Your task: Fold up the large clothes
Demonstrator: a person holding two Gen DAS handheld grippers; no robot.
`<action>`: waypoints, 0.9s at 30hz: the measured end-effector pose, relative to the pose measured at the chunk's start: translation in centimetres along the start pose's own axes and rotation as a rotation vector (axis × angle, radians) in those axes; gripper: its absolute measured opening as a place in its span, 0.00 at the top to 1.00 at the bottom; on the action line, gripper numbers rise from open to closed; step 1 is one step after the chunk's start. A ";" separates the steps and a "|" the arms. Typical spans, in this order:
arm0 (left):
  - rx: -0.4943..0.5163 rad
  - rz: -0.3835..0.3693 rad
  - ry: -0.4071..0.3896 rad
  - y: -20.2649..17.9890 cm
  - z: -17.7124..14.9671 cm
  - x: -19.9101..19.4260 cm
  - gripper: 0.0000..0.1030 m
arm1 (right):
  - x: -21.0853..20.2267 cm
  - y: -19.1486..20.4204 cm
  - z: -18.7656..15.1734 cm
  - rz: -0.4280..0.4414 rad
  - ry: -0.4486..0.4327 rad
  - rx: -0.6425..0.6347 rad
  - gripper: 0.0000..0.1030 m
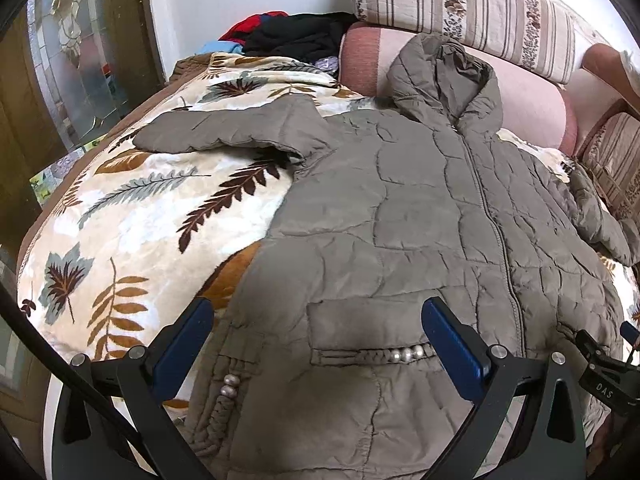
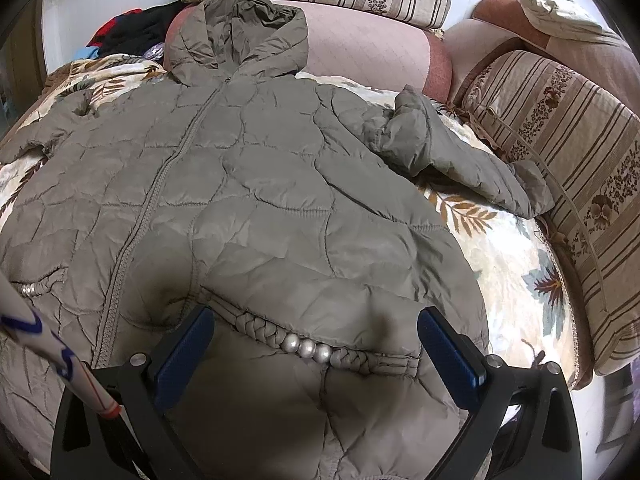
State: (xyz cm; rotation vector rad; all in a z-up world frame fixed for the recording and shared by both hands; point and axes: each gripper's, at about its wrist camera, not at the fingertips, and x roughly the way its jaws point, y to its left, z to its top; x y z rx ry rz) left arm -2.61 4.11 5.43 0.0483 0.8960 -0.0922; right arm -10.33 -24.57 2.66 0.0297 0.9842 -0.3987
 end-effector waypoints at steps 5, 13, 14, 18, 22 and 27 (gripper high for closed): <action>-0.029 0.016 0.001 1.3 0.4 0.1 0.00 | 0.2 0.0 0.0 -0.004 0.010 -0.002 0.00; -0.044 0.019 0.001 2.1 0.5 0.1 0.00 | 0.3 0.4 0.0 -0.011 0.017 -0.014 0.00; -0.045 0.020 -0.001 2.1 0.5 0.1 0.00 | 0.3 0.5 0.0 -0.012 0.018 -0.016 0.00; -0.048 0.023 -0.001 2.1 0.6 0.1 0.00 | 0.2 0.6 0.0 -0.019 0.021 -0.021 0.00; -0.055 0.029 -0.002 2.9 0.8 0.3 0.00 | 0.3 0.7 0.0 -0.026 0.026 -0.026 0.00; -0.076 0.046 -0.012 4.2 1.3 0.1 0.00 | 0.2 1.0 0.2 -0.034 0.031 -0.038 0.00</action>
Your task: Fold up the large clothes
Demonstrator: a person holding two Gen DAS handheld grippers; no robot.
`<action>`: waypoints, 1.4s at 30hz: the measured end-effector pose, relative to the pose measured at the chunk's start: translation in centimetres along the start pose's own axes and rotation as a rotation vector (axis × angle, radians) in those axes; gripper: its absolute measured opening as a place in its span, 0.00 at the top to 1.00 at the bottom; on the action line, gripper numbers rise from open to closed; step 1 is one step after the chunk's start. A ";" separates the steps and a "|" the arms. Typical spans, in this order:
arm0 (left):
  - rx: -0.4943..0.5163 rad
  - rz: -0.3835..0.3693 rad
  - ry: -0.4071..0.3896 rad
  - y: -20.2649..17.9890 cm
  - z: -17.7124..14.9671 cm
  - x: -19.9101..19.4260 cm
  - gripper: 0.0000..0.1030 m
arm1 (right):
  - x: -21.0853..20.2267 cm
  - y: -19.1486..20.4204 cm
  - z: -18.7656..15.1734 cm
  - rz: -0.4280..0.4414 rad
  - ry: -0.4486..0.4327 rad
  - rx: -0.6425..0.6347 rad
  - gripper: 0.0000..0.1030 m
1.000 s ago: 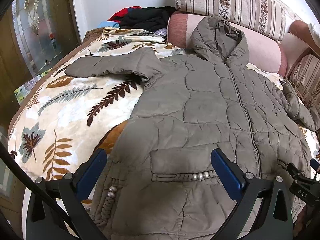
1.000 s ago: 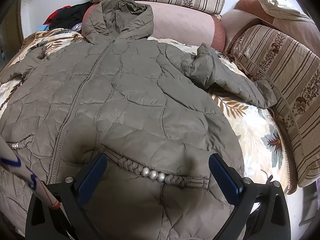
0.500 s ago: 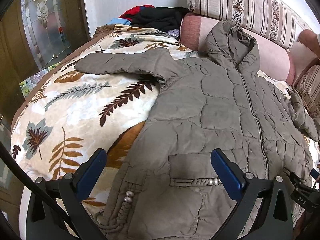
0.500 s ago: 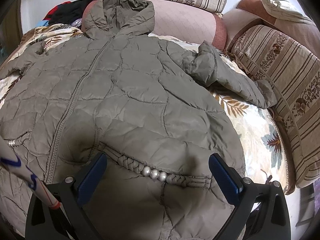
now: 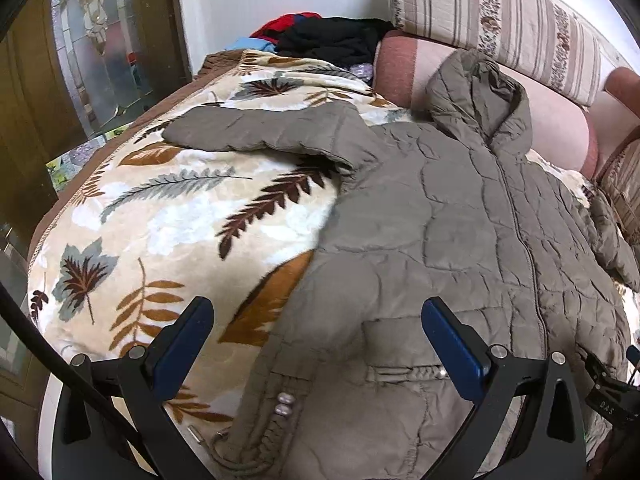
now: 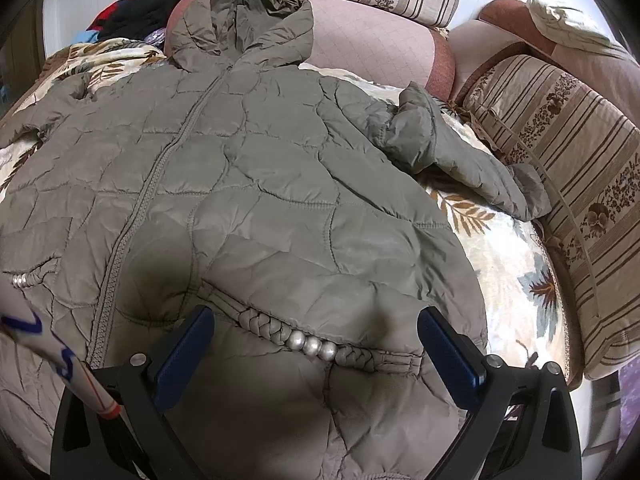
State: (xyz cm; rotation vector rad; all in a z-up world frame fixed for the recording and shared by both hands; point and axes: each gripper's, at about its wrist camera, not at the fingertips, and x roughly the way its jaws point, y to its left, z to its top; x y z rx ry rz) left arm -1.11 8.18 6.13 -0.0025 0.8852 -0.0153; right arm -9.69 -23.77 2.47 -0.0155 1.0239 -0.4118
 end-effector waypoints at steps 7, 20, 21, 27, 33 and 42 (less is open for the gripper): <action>-0.042 0.053 -0.017 2.8 1.2 0.4 0.00 | -0.1 0.5 0.5 -0.009 0.001 -0.017 0.00; -0.185 0.051 0.009 11.7 6.2 3.0 0.00 | -0.3 1.4 1.9 0.017 -0.004 -0.039 0.00; -0.202 0.055 0.007 12.7 6.9 3.4 0.00 | -0.2 1.4 1.9 0.017 -0.001 -0.040 0.00; -0.289 0.061 0.005 17.5 11.0 6.9 0.00 | 0.9 1.6 2.0 0.013 0.025 -0.042 0.00; -0.411 -0.097 0.033 22.1 16.1 12.8 0.02 | 2.0 1.8 2.2 0.004 0.054 -0.054 0.00; -0.670 -0.295 0.058 29.2 19.8 21.5 0.08 | 3.1 2.8 2.9 -0.034 0.045 -0.106 0.00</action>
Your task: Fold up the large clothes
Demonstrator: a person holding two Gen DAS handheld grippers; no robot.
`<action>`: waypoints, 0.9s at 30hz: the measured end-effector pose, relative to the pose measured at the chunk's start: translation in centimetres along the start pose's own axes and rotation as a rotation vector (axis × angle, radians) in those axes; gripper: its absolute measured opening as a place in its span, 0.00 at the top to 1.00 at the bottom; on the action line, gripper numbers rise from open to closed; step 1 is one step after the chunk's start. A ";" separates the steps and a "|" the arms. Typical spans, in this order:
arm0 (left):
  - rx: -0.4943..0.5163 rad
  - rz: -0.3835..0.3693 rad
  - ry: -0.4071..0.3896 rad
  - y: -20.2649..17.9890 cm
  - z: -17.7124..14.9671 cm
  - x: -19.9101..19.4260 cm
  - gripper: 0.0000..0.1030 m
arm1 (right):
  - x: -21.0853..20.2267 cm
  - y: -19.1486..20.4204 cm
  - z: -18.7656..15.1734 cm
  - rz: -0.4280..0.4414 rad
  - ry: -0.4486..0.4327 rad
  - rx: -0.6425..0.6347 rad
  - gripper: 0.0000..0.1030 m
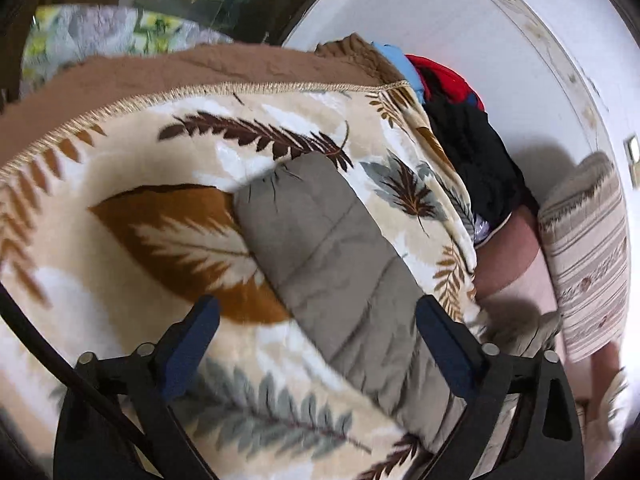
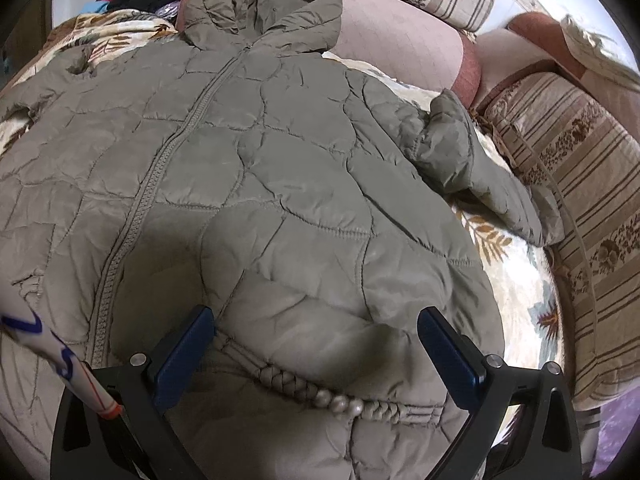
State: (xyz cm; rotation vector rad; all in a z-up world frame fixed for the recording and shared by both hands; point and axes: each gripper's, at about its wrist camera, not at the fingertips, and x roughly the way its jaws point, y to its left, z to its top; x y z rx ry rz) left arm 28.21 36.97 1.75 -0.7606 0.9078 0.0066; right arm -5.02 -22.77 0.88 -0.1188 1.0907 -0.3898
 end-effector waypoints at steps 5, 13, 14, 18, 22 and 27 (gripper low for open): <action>-0.066 -0.055 0.055 1.8 1.4 4.0 0.20 | 0.3 0.6 0.7 -0.037 -0.013 -0.029 0.00; -0.095 -0.099 0.051 1.6 2.9 7.1 0.20 | 0.9 0.9 1.3 -0.051 -0.003 -0.024 0.00; -0.068 -0.065 0.053 0.9 2.9 7.3 0.20 | 1.0 0.9 1.4 -0.052 -0.003 -0.023 0.00; 0.086 0.100 0.098 -2.6 1.7 7.4 0.87 | 0.7 0.5 1.3 -0.037 -0.014 -0.003 0.00; 0.186 0.089 0.061 -7.2 0.1 4.3 0.89 | -0.4 -0.6 1.3 0.006 -0.049 0.041 0.01; 0.332 -0.038 0.046 -15.6 -4.0 -1.0 0.89 | -2.6 -2.5 0.5 0.046 -0.122 0.108 0.01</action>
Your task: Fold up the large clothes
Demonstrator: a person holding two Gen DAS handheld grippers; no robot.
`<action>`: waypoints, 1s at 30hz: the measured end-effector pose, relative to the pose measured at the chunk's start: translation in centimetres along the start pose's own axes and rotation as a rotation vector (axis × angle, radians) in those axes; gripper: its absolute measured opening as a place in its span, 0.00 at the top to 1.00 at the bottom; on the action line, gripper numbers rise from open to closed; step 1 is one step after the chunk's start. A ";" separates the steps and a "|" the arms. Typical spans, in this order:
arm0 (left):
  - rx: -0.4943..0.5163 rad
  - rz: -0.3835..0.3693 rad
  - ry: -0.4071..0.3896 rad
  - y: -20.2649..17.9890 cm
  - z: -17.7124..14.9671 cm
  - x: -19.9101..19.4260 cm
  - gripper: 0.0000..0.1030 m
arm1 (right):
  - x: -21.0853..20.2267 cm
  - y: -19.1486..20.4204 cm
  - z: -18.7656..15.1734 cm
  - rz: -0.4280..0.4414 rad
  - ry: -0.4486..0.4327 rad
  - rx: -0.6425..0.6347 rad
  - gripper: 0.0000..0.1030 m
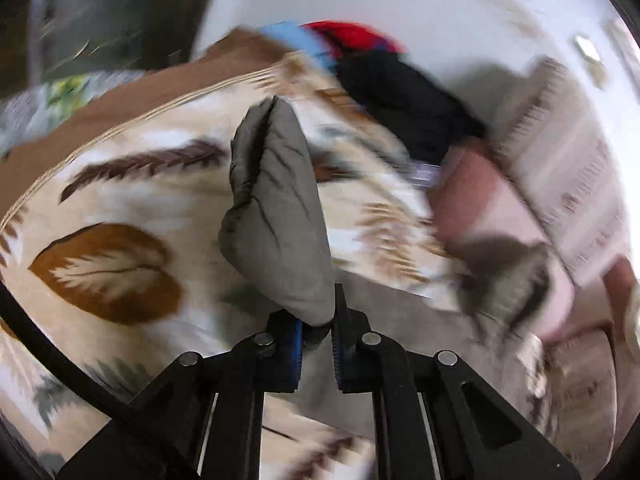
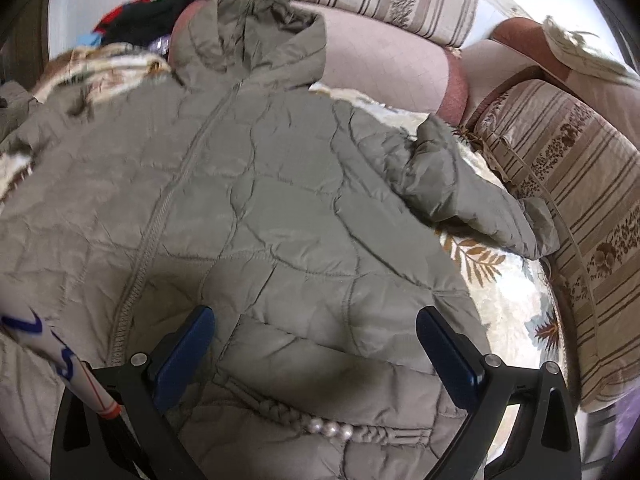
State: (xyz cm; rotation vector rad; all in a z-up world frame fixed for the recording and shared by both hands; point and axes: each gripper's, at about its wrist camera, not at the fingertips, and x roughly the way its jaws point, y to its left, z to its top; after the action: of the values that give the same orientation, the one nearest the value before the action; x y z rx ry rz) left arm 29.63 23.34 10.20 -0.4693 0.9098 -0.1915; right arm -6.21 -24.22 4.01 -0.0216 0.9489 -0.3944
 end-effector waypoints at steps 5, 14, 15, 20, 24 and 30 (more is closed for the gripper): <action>0.166 -0.178 0.022 -11.4 -3.9 -3.8 0.89 | -1.9 -2.5 -0.6 0.017 -0.051 0.078 0.01; 0.392 -0.296 0.174 -26.2 -17.5 -1.9 0.78 | -3.3 -8.0 -3.0 0.060 -0.032 0.250 0.01; 0.410 -0.280 0.192 -26.9 -19.2 -1.3 0.67 | -3.3 -8.6 -3.3 0.066 -0.024 0.264 0.01; 0.440 -0.243 0.250 -25.6 -24.5 -1.1 0.45 | -3.1 -10.0 -3.8 0.103 0.002 0.306 0.01; 0.451 -0.152 0.195 -22.4 -26.6 -3.3 0.34 | -2.0 -9.5 -2.5 0.219 0.043 0.315 0.01; 0.511 0.090 0.046 -17.5 -28.9 -6.8 0.33 | 3.1 -7.1 2.6 0.460 0.137 0.387 0.03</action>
State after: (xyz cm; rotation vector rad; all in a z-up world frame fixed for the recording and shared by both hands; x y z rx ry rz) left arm 3.16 1.34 8.21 0.0495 0.8866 -0.3422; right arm -4.78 -32.22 4.44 0.5728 0.9656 -0.1471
